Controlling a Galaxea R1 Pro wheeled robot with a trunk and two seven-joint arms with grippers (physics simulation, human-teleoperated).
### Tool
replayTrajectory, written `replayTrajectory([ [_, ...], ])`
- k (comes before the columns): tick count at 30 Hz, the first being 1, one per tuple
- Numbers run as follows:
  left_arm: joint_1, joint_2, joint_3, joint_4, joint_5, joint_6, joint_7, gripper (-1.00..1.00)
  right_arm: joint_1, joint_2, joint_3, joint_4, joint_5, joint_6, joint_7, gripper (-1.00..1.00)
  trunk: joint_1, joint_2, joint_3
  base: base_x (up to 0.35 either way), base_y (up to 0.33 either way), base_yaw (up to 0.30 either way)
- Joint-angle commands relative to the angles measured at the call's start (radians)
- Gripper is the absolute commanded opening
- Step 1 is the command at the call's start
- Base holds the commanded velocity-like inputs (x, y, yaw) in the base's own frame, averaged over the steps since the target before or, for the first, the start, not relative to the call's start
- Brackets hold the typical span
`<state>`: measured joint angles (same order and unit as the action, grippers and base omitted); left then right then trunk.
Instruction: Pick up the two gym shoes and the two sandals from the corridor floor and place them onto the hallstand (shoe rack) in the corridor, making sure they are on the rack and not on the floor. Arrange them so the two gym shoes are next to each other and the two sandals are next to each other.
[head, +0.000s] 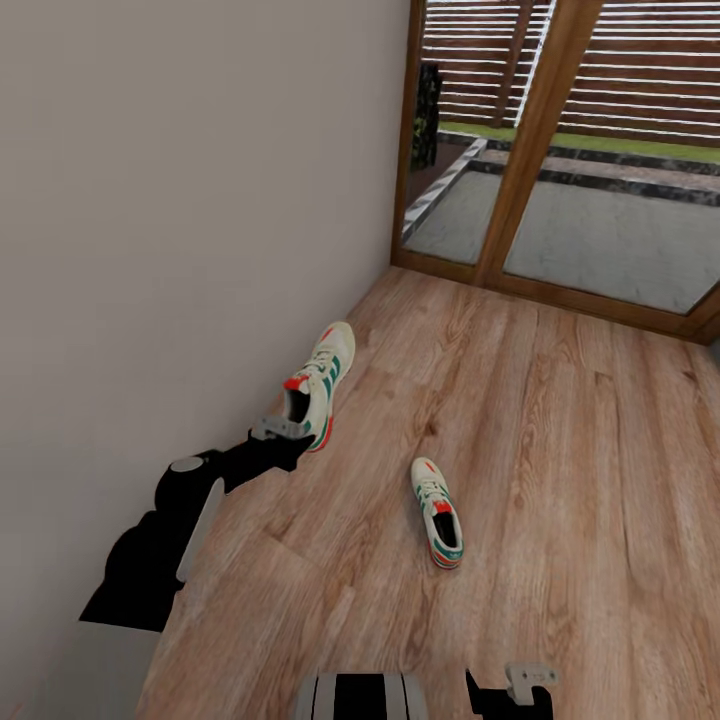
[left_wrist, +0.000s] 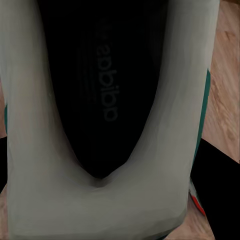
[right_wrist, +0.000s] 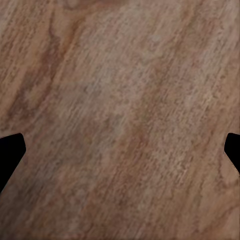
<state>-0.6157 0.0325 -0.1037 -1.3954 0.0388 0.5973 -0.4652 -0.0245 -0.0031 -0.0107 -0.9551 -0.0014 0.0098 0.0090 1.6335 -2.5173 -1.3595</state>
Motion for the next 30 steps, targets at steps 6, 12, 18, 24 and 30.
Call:
replayTrajectory([
  [6,-0.013,0.000,-0.001,-0.010,0.002,0.029,-0.005,-1.00,0.000,0.000,-0.001,-0.001,-0.002,0.001,0.001,1.00,0.000,0.000,-0.001,0.236,0.000,0.000],
  [12,-0.015,0.000,-0.002,-0.008,0.001,0.031,-0.006,-1.00,0.000,0.000,-0.001,0.002,0.001,0.001,0.001,1.00,0.000,0.000,-0.001,0.051,0.000,0.000],
  [18,-0.015,-0.001,-0.003,-0.005,0.001,0.032,-0.006,-1.00,-0.223,-0.001,-0.002,0.063,0.003,0.001,0.000,1.00,0.000,0.000,-0.001,0.002,0.000,0.000],
  [24,-0.015,-0.002,-0.004,-0.006,0.001,0.033,-0.006,-1.00,-0.256,0.000,-0.002,0.115,0.003,0.001,0.000,1.00,0.000,0.000,-0.001,0.000,0.000,0.000],
  [30,-0.015,-0.002,-0.004,-0.006,0.001,0.033,-0.007,-1.00,-0.258,0.000,-0.002,0.122,-0.003,0.000,0.000,1.00,0.000,0.000,-0.001,0.150,0.000,0.000],
])
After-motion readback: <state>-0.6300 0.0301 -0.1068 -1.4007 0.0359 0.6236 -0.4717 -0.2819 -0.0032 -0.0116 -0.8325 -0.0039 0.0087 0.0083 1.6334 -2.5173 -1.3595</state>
